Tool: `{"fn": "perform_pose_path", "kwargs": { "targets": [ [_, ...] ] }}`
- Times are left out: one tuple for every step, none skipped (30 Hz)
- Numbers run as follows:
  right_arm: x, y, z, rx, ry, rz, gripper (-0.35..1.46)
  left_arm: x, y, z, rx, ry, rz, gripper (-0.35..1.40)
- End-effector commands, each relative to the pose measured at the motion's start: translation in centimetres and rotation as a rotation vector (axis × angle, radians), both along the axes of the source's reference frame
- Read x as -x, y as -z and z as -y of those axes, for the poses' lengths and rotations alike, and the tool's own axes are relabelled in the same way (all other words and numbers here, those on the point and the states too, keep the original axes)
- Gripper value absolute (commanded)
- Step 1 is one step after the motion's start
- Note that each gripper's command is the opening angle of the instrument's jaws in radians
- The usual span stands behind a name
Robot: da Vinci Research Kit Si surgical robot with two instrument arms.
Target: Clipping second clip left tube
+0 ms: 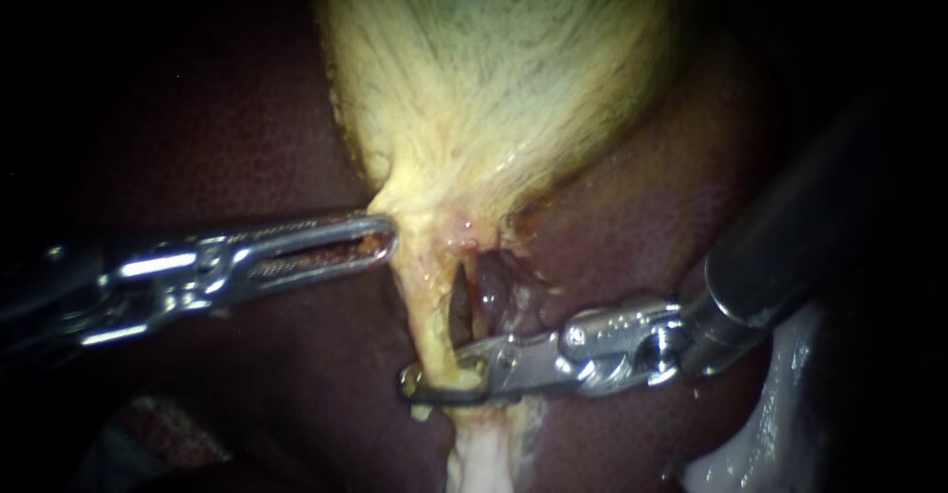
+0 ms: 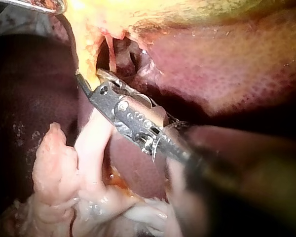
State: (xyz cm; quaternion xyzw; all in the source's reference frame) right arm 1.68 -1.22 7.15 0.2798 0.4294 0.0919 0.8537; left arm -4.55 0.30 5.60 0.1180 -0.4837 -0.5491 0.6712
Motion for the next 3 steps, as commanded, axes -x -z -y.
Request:
{"fn": "perform_pose_path", "kwargs": {
  "targets": [
    [0.00,0.00,0.00,0.000,0.000,0.000,-0.35,0.00,0.00,0.00,-0.001,-0.001,0.001,-0.35],
    [0.00,0.00,0.00,0.000,0.000,0.000,-0.35,0.00,-0.01,0.00,-0.001,-0.001,0.001,-0.35],
    [0.01,0.00,0.00,0.000,0.000,0.000,-0.35,0.00,-0.01,-0.01,0.000,-0.001,0.001,-0.35]
  ]
}}
